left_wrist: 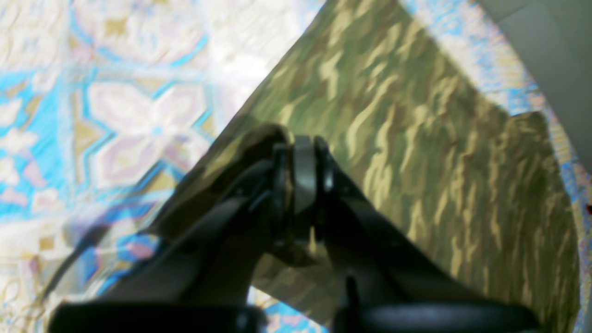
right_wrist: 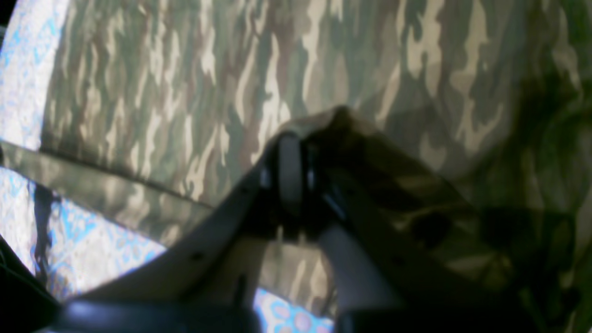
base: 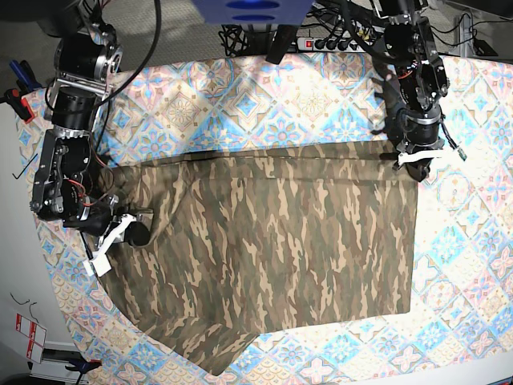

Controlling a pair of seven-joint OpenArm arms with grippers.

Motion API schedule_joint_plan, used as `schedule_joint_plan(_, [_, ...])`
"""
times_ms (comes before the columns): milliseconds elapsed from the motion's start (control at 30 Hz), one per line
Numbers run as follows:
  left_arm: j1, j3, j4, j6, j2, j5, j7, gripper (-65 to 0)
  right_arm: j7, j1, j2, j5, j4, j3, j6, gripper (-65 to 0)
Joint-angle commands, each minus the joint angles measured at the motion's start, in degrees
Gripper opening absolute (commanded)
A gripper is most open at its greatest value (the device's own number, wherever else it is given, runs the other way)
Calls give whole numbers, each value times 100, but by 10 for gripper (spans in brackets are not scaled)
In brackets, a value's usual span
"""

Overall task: Fold the T-shirt properly
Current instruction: 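Lift the shirt edge with both grippers and fold it over the body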

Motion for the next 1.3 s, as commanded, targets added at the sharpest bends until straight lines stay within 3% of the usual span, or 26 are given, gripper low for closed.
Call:
schedule_joint_plan(0, [-32, -9, 111, -63, -25, -3, -125, -650, 169, 158, 79, 129, 50, 12, 12, -650])
schedule_joint_plan(533, [-436, 0, 15, -63, -25, 6, -125, -650, 600, 290, 53, -495, 15, 38, 12, -650])
schedule_joint_plan(1167, [-761, 0, -82, -63, -34, 24, -125, -650, 705, 448, 53, -495, -55, 346, 12, -650])
schedule_joint_plan(1267, [-814, 0, -231, -63, -25, 252, -125, -650, 714, 510, 53, -495, -55, 346, 12, -650])
